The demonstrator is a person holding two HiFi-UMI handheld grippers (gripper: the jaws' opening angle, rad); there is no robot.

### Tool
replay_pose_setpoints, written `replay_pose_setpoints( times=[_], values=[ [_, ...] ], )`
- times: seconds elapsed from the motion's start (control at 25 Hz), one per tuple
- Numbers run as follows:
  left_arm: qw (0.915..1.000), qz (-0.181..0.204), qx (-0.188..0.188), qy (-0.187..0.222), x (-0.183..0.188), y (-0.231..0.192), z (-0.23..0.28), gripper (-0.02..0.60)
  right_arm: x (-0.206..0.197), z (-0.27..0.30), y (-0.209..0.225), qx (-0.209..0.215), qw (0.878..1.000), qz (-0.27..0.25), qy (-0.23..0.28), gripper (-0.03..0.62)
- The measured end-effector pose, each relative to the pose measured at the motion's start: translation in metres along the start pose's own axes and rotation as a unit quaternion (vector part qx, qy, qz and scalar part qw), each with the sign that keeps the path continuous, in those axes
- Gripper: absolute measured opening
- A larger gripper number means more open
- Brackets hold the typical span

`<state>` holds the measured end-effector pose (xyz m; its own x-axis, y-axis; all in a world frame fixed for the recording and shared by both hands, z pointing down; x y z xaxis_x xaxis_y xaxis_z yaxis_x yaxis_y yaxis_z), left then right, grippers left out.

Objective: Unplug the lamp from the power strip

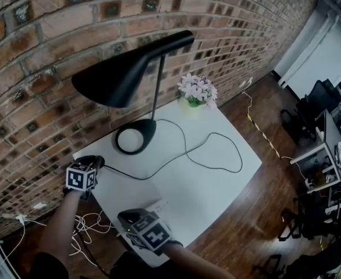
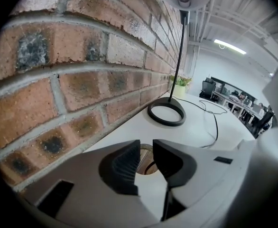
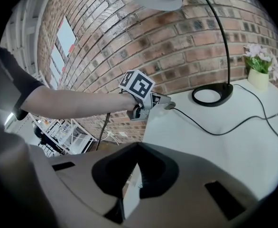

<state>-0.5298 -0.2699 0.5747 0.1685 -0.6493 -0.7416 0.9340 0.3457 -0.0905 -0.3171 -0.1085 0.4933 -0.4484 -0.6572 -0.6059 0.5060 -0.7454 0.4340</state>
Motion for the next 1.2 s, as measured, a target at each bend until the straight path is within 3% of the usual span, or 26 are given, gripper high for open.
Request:
replay_pose_setpoints(
  times=[0.4,0.52,0.56,0.88,1.2],
  values=[
    [1.0000,0.007,0.003,0.001,-0.004,0.003,-0.017,0.100,-0.002,0.000,-0.005,0.005,1.000,-0.006,0.002,0.000],
    [0.9998,0.017,-0.005,0.001,-0.003,0.011,-0.026,0.000,0.000,-0.001,-0.009,0.007,1.000,-0.009,0.007,0.000],
    [0.9998,0.018,-0.007,0.005,-0.003,0.012,-0.031,0.000,0.001,-0.002,-0.010,0.008,1.000,-0.011,0.008,-0.001],
    [0.9975,-0.001,-0.015,0.068,0.028,0.026,-0.078,0.000,-0.005,-0.017,-0.014,-0.010,0.999,-0.001,0.043,-0.002],
    [0.9912,0.002,-0.059,0.119,0.033,0.095,-0.115,0.000,-0.010,-0.061,-0.004,-0.073,0.991,0.029,0.106,-0.002]
  ],
)
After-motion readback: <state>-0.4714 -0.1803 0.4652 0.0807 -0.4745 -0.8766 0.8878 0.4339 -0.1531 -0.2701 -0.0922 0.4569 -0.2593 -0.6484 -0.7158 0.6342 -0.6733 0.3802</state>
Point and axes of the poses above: the fingertips, and each gripper's own axes: z forward along the fingers, y to its right, x out of its top, the point moved 9 cm from there along -z, backward along the fingers, and after that the axes turned 1 degree about z, right-handed, at the moved point
